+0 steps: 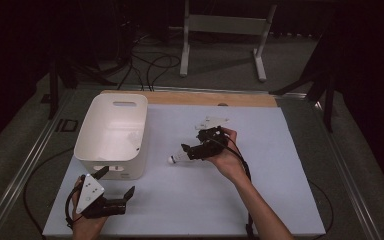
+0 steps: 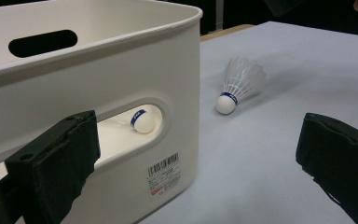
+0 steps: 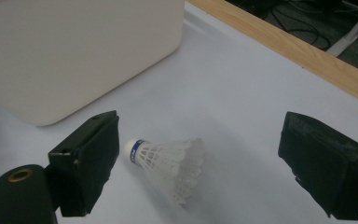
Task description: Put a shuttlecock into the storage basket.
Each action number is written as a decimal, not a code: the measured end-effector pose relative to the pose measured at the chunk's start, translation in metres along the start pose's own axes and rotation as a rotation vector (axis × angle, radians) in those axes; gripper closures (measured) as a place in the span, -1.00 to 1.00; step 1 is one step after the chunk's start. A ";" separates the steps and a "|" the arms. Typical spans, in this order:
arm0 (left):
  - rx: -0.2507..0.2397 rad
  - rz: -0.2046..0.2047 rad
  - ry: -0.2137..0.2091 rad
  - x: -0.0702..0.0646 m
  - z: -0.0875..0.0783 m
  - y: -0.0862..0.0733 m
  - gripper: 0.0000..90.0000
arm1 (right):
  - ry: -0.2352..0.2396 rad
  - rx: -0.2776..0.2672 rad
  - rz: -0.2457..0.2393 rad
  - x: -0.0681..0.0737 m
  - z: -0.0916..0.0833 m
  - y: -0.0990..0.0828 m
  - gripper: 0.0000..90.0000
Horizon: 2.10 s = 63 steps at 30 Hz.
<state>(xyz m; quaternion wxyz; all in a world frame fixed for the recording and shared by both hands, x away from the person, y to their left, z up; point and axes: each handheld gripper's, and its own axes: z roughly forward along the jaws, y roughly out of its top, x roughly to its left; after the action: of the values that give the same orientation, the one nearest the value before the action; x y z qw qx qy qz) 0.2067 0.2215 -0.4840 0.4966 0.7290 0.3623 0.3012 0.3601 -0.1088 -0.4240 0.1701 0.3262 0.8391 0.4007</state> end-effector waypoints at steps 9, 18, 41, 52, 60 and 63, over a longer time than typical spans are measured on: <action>0.001 0.001 0.001 0.000 0.000 0.000 -0.99 | 0.003 0.007 0.005 -0.001 0.002 -0.004 -0.73; 0.003 0.001 0.000 0.000 0.000 0.000 -0.99 | 0.011 0.021 0.009 0.000 0.008 -0.010 -0.71; 0.003 0.003 -0.003 0.000 0.000 0.000 -0.99 | 0.026 0.065 0.013 0.004 0.022 -0.019 -0.71; 0.002 0.002 -0.004 0.000 0.000 0.000 -0.99 | 0.035 0.079 0.012 0.006 0.025 -0.021 -0.69; 0.002 0.002 -0.005 0.000 0.000 0.000 -0.99 | 0.051 0.097 0.002 0.009 0.028 -0.022 -0.51; 0.002 0.002 -0.006 0.000 0.000 0.000 -0.99 | 0.055 0.104 0.000 0.009 0.030 -0.023 -0.44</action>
<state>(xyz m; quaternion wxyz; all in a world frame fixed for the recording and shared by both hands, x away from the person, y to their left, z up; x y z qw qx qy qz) 0.2064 0.2211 -0.4840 0.4965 0.7308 0.3605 0.2992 0.3604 -0.0965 -0.4603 0.1299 0.3234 0.8633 0.3651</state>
